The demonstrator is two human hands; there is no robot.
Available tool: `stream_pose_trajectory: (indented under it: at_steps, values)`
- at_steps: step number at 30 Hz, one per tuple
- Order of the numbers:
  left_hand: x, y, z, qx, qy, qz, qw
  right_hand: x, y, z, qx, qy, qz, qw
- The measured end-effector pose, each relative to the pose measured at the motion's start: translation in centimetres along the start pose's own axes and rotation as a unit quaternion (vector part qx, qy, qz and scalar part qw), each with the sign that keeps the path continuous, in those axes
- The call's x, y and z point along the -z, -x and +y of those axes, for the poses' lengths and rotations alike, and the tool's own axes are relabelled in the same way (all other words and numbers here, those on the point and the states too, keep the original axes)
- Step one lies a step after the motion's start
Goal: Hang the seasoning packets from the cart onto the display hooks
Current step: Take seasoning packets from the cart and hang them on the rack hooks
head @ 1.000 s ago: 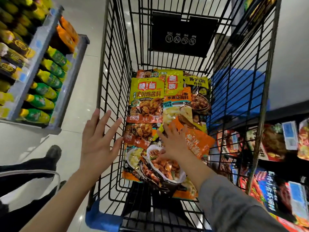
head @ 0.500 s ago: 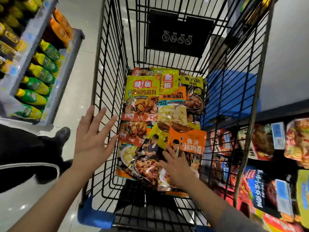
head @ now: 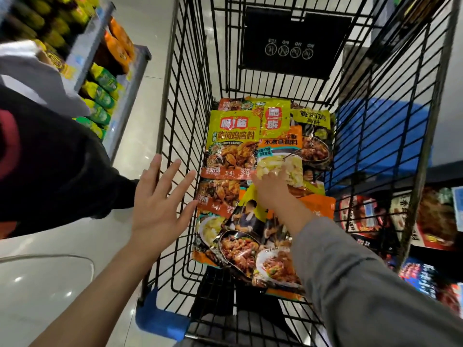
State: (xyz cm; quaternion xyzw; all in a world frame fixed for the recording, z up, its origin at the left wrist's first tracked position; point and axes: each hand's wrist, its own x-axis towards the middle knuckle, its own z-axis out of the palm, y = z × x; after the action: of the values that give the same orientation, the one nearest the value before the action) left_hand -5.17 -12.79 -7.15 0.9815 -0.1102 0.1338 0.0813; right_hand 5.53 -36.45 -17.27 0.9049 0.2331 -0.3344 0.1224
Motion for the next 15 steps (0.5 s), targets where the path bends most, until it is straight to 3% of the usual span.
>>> stream_pose_trajectory:
  at_steps: [5,12,15]
  values:
    - [0.1,0.2,0.0,0.012,0.003,-0.014,1.0,-0.9,1.5,-1.5,-0.031,-0.039,0.054,0.997]
    - [0.0,0.2,0.0,0.021,0.012,-0.015,1.0,1.5,0.7,-1.5,-0.071,-0.079,0.026,0.994]
    - [-0.1,0.3,0.0,0.026,0.019,-0.011,0.999,1.8,1.7,-2.3,-0.011,-0.221,0.071,0.973]
